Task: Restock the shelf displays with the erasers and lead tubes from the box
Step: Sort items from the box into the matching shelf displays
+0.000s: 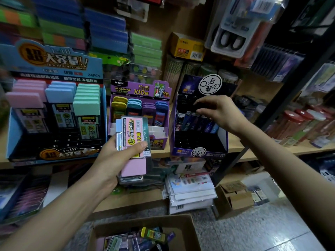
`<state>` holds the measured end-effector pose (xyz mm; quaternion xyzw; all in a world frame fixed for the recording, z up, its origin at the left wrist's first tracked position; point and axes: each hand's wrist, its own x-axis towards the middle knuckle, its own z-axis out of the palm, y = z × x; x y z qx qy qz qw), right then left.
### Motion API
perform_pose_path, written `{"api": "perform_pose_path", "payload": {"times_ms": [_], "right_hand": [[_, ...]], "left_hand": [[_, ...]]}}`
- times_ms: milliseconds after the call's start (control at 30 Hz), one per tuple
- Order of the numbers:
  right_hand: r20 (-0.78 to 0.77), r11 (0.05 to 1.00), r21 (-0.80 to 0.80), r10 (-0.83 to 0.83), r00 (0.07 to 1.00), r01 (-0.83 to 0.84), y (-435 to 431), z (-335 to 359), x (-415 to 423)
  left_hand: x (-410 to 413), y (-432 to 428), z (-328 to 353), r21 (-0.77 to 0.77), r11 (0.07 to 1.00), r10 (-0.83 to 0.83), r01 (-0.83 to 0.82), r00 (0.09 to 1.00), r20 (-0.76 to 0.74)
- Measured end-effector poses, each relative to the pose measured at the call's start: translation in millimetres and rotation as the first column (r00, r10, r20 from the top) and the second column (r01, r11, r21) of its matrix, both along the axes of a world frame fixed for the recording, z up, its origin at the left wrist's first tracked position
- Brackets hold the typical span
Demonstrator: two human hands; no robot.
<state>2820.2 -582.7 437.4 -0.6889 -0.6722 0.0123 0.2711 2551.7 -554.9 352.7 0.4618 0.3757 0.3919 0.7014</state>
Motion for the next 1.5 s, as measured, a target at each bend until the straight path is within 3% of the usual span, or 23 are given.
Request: {"api": "perform_pose_path", "payload": {"times_ms": [100,333,633,700,733,767,800,867,967,1100,1167,1300,1500], "right_hand": [[0.014,0.998,-0.056,0.026,1.000,-0.025,6,-1,1],[-0.161,0.974,0.071,-0.203,0.966,0.216,16,-31,-7],[0.029,0.942,0.162,-0.303,0.952,0.295,-3,-33,-33],[-0.052,0.942,0.193,-0.269,0.962,0.274,-22,-37,-53],[-0.187,0.962,0.125,-0.219,0.958,0.244,-33,-41,-67],[-0.383,0.985,0.003,-0.157,0.910,0.171,-43,-46,-83],[-0.584,0.991,-0.121,-0.120,0.803,0.060,-52,-52,-99],[-0.811,0.958,-0.251,-0.132,0.570,-0.136,-62,-64,-123],[-0.898,0.953,-0.251,-0.165,0.408,-0.167,-64,-71,-134],[-0.952,0.985,-0.173,-0.160,0.261,-0.026,-63,-64,-125],[-0.935,0.990,-0.127,-0.141,0.325,0.066,-64,-58,-117],[-0.771,0.978,-0.001,-0.135,0.623,0.211,-67,-36,-88],[-0.644,0.953,0.144,-0.116,0.756,0.268,-71,-7,-26]], "left_hand": [[1,0,-1,-0.003,1.000,-0.005,0.005,1.000,-0.002],[7,-3,-4,0.002,1.000,-0.017,0.017,1.000,0.015],[8,-7,0,0.009,1.000,-0.023,0.023,0.999,0.038],[7,-9,2,0.013,0.999,-0.035,0.034,0.998,0.054],[7,-9,3,0.016,0.999,-0.038,0.037,0.998,0.059],[7,-10,3,0.017,0.999,-0.040,0.039,0.997,0.066],[7,-11,4,0.015,0.999,-0.043,0.042,0.996,0.072],[8,-13,5,0.004,0.999,-0.054,0.053,0.995,0.085],[8,-14,5,-0.022,0.998,-0.056,0.059,0.991,0.121],[6,-13,8,-0.051,0.997,-0.048,0.059,0.980,0.192],[6,-12,10,-0.047,0.997,-0.043,0.054,0.977,0.208],[3,-9,10,-0.041,0.999,-0.020,0.029,0.977,0.213],[5,-6,7,-0.025,0.999,-0.028,0.034,0.974,0.224]]}}
